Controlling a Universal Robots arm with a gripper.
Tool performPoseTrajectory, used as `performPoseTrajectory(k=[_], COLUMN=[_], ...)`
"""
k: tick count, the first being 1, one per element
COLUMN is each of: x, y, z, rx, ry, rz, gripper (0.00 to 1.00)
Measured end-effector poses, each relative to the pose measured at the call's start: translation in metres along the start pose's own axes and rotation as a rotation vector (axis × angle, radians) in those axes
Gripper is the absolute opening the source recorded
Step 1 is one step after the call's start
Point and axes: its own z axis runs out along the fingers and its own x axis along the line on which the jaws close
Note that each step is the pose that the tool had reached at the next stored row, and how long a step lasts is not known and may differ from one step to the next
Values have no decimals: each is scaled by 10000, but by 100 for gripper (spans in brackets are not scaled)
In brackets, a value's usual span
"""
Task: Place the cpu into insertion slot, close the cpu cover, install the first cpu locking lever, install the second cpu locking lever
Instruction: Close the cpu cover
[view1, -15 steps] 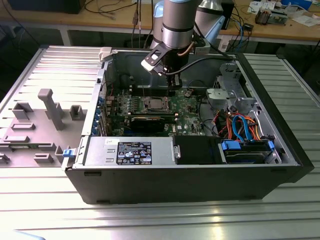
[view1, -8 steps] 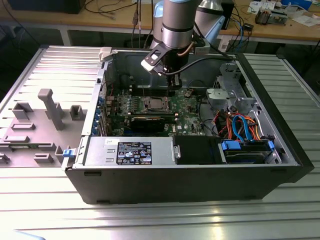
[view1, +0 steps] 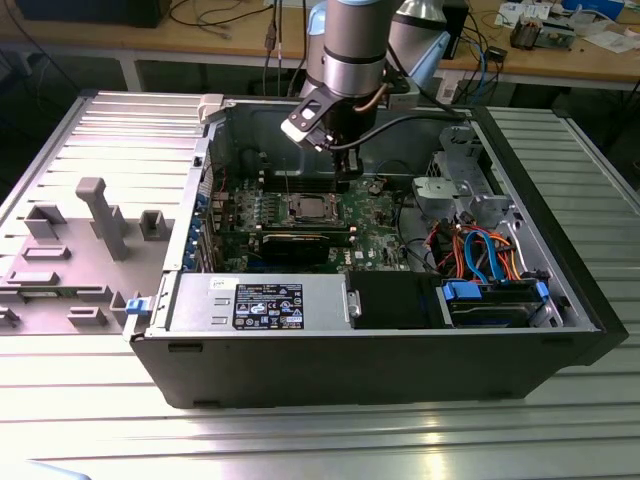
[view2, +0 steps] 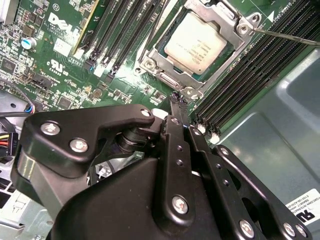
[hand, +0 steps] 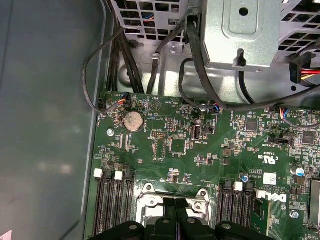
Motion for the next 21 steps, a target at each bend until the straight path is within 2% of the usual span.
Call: performPoseTrajectory(k=[16, 21], x=[8, 3], y=[-82, -135], z=[2, 8], rx=[-1, -1], ry=[-1, -2], rz=[-1, -3], gripper=[11, 11])
